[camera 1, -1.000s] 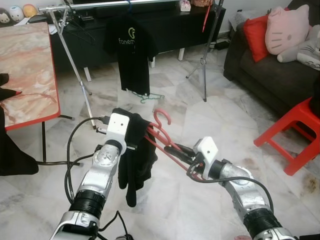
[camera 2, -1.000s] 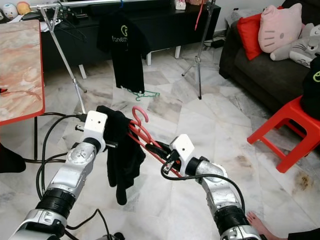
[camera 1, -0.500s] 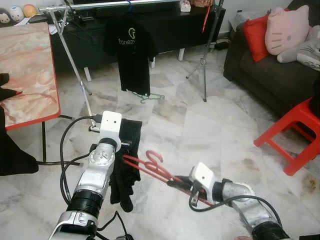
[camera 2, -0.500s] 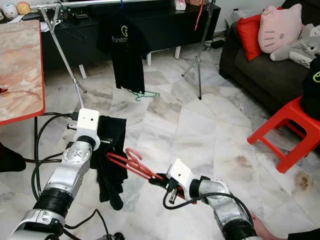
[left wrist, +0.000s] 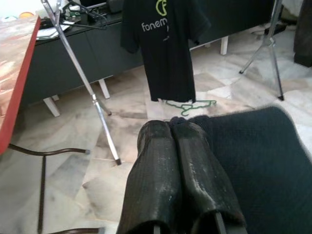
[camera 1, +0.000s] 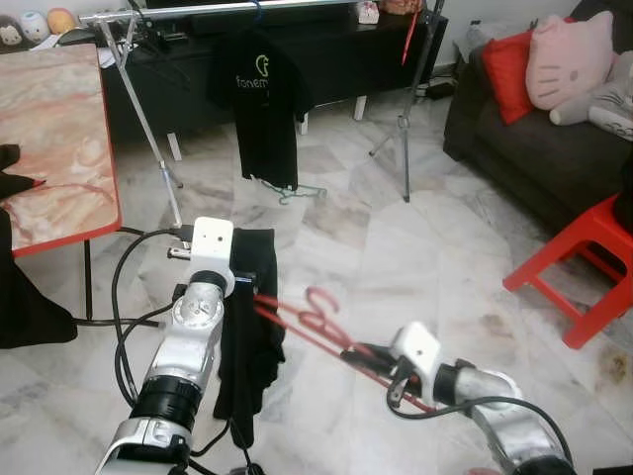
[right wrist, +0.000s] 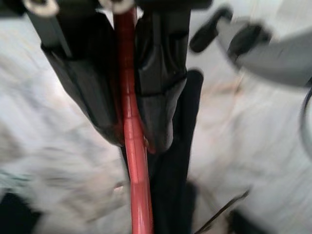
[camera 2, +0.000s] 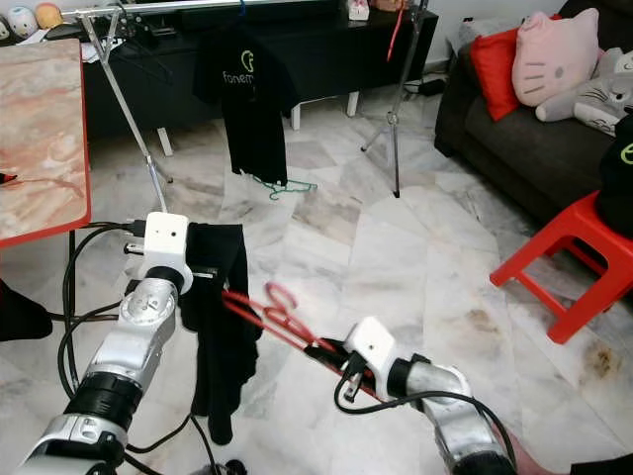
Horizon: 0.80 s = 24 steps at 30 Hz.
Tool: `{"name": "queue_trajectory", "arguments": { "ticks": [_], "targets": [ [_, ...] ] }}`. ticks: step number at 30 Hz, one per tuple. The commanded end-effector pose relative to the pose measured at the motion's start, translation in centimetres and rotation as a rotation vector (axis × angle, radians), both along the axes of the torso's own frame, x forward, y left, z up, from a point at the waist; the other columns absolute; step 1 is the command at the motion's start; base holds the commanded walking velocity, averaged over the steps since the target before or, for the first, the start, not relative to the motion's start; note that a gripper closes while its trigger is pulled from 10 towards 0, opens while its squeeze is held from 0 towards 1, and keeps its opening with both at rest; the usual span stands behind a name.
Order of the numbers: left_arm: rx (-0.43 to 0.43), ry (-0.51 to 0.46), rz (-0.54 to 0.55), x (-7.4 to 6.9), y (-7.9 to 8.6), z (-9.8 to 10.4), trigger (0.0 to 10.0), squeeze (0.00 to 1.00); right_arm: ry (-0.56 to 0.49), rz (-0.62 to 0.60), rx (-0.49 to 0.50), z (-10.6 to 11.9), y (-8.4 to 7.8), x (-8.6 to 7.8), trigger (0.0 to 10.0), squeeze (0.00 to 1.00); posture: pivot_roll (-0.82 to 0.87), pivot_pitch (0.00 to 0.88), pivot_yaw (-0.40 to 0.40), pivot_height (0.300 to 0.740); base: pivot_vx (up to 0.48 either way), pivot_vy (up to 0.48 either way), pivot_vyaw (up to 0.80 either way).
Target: Hang hanger
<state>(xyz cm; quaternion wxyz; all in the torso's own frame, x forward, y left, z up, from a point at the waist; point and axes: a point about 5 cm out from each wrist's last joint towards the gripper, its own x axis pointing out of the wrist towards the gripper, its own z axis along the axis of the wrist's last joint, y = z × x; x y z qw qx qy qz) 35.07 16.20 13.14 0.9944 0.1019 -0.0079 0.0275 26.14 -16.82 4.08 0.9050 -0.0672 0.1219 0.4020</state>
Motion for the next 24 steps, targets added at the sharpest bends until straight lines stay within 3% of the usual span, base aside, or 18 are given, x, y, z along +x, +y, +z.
{"name": "queue_trajectory", "arguments": {
  "ticks": [1,5,6,7,8,9,12,13,14,15,21,24],
  "targets": [
    [0.009,0.004,0.014,-0.2,0.4,-0.5,0.0,0.00,-0.052,-0.087,0.039,1.1,-0.9,0.4,0.0,0.00,-0.03,0.077,-0.042,0.740,0.000,0.000,0.00],
    [0.011,0.017,0.025,-0.4,0.7,-1.0,0.0,0.00,-0.061,-0.180,0.111,1.4,-1.4,0.0,0.0,0.00,-0.03,0.076,-0.041,0.740,0.000,0.000,0.00],
    [0.006,0.018,0.040,-0.5,0.9,-1.1,3.6,0.00,-0.052,-0.185,0.167,1.7,-1.1,-0.6,0.0,0.00,-0.03,0.075,-0.041,0.740,0.000,0.000,0.00],
    [0.003,0.017,0.045,-0.5,1.0,-1.2,3.6,0.00,-0.048,-0.185,0.185,1.8,-1.0,-0.8,0.0,0.00,-0.03,0.075,-0.041,0.740,0.000,0.000,0.00],
    [0.002,0.016,0.048,-0.5,1.0,-1.2,6.3,0.00,-0.042,-0.182,0.198,1.9,-0.9,-1.0,0.0,0.00,-0.03,0.075,-0.041,0.740,0.000,0.000,0.00],
    [-0.002,0.012,0.059,-0.6,1.2,-1.2,10.0,0.00,-0.029,-0.193,0.219,1.7,-0.8,-1.5,0.0,0.00,-0.03,0.073,-0.041,0.740,0.000,0.000,0.00],
    [-0.057,-0.034,0.055,-0.7,1.3,-0.7,10.0,0.00,-0.010,-0.287,0.182,0.5,-1.4,-1.8,0.0,0.00,-0.03,0.073,-0.041,0.740,0.000,0.000,0.00],
    [-0.087,-0.055,0.047,-0.7,1.2,-0.4,10.0,0.00,-0.006,-0.353,0.156,-0.1,-1.8,-1.6,7.1,0.00,-0.03,0.073,-0.041,0.740,0.000,0.000,0.00],
    [-0.105,-0.068,0.043,-0.8,1.2,-0.2,10.0,0.00,-0.003,-0.397,0.140,-0.5,-2.0,-1.5,7.1,0.00,-0.03,0.073,-0.041,0.740,0.000,0.000,0.00],
    [-0.124,-0.105,0.032,-1.0,1.1,0.1,10.0,0.00,-0.002,-0.534,0.086,-1.4,-2.9,-1.1,10.0,0.00,-0.04,0.069,-0.040,0.740,0.000,0.000,0.00],
    [-0.177,-0.193,0.012,-1.6,0.7,1.2,10.0,0.00,0.128,-0.834,-0.032,-4.7,-4.9,-1.4,10.0,0.00,-0.03,0.063,-0.045,0.740,0.000,0.000,0.00],
    [-0.222,-0.231,0.014,-2.0,0.7,1.8,10.0,0.00,0.223,-0.880,-0.059,-6.5,-4.6,-2.2,10.0,0.00,-0.02,0.059,-0.049,0.740,0.000,0.000,0.00]
  ]
}}
